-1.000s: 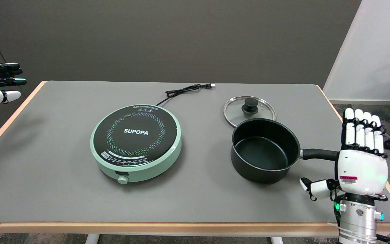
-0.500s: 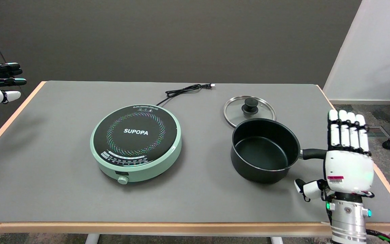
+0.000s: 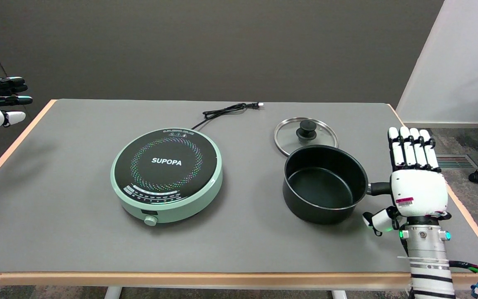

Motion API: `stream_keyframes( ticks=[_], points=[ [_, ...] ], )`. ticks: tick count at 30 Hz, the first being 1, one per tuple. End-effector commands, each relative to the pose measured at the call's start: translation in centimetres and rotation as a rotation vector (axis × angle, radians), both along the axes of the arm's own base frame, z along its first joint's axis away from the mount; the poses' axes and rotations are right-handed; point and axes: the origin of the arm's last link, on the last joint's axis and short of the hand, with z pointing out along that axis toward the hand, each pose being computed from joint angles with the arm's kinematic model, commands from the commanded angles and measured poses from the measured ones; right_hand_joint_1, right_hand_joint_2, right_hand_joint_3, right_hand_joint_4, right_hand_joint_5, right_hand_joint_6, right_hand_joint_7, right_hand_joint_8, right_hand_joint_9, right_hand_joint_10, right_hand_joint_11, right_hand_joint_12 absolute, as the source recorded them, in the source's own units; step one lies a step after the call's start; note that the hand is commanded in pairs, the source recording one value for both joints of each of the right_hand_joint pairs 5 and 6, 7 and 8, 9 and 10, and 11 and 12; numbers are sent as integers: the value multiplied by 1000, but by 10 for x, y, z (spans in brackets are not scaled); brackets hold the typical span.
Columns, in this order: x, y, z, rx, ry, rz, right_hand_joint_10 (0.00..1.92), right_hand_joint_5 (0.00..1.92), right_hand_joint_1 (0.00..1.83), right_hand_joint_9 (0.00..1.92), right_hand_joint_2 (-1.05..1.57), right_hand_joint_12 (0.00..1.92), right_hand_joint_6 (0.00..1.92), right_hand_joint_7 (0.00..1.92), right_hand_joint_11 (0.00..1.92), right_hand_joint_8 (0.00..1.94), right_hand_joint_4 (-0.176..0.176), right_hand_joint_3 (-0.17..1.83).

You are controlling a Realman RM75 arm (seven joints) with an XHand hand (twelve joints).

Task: Pick up the soup pot.

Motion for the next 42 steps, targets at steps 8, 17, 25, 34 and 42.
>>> stream_keyframes(
  ticks=[8, 17, 25, 34, 42],
  points=[
    [-2, -17, 33, -8, -1, -168, 20, 20, 1171, 20, -394, 20, 20, 20, 20, 20, -9, 1105],
    [-1, -26, 37, -6, -10, -182, 17, 17, 1144, 17, -364, 17, 17, 17, 17, 17, 16, 997],
    [0, -27, 41, -12, -1, -183, 110, 110, 1137, 110, -414, 110, 110, 110, 110, 110, 176, 1294],
    [-3, -24, 46, -29, -3, -203, 539, 539, 1136, 539, -295, 539, 539, 539, 539, 539, 176, 1532],
    [-8, -26, 48, -28, -13, -229, 708, 708, 1154, 708, -196, 708, 708, 708, 708, 708, 176, 1598]
  ],
)
